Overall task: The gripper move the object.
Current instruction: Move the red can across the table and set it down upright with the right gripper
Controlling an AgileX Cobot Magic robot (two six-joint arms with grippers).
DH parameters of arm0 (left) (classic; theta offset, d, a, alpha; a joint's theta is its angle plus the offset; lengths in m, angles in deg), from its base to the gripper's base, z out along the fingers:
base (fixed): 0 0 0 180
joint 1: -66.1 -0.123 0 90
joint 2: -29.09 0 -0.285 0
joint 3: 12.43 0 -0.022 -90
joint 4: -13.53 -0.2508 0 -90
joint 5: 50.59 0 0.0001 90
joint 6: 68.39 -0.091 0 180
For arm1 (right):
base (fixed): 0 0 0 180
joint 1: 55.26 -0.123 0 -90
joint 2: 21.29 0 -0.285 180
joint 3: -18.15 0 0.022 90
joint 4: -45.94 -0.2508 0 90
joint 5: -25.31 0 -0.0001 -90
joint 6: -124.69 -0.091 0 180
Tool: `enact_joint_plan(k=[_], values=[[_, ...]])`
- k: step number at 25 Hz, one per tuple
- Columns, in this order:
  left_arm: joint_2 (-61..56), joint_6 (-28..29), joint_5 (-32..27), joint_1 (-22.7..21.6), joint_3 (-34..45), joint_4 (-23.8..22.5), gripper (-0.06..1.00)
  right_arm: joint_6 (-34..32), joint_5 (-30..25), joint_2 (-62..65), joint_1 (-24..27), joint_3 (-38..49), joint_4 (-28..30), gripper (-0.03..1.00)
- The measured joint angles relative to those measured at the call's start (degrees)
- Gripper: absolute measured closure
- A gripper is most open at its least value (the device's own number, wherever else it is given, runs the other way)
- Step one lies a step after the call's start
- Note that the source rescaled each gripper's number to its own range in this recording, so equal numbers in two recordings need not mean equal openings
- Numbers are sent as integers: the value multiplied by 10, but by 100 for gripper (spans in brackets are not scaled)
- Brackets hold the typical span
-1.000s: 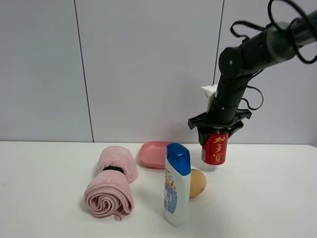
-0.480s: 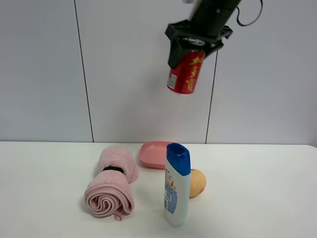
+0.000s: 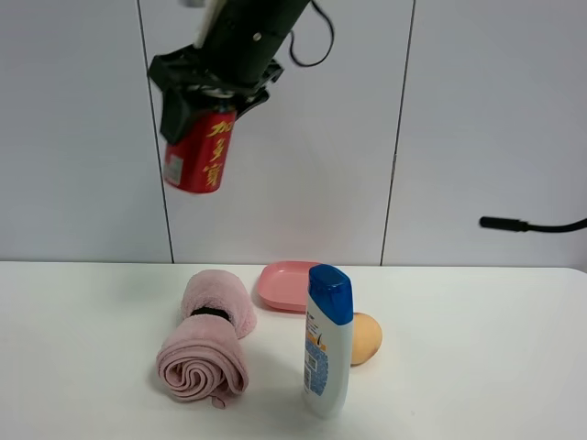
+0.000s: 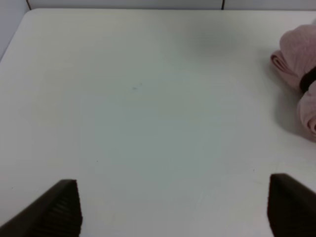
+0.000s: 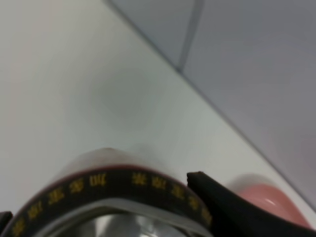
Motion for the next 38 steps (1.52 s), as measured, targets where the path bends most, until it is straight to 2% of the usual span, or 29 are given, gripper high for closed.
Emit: enact_joint_plan(k=[7,11,14,19,29,34,38], values=[[0,0,0,0,0,0,-6,87,51,-80,-60,0,-14,97],[0,0,0,0,0,0,-6,101,56,-110,-80,0,-14,97],[0,0,0,0,0,0,-6,100,73,-123,-83,0,-14,97],[0,0,0,0,0,0,-6,79,108,-141,-83,-3,24,97],[0,0,0,0,0,0,-6,71,125,-180,-83,-3,29,97],[0,0,0,0,0,0,-6,116,107,-180,-88,-3,14,97],[0,0,0,0,0,0,-6,136,114,-187,-89,-3,4,97]])
